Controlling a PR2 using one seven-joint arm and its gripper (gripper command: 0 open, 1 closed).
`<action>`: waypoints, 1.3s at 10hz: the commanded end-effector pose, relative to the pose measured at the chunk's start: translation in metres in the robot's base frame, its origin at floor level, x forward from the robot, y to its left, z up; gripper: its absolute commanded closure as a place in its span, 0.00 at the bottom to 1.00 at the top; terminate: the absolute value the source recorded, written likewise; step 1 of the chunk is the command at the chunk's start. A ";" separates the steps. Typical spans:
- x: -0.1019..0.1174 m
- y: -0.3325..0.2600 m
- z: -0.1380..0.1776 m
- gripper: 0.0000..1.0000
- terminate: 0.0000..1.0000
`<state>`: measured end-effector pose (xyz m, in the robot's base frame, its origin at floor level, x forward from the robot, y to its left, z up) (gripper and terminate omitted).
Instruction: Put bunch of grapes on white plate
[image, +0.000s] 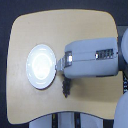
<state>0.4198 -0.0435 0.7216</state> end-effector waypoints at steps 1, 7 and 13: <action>-0.003 -0.013 -0.021 0.00 0.00; -0.008 0.002 -0.006 1.00 0.00; -0.007 0.007 -0.002 1.00 0.00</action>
<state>0.4148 -0.0439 0.7142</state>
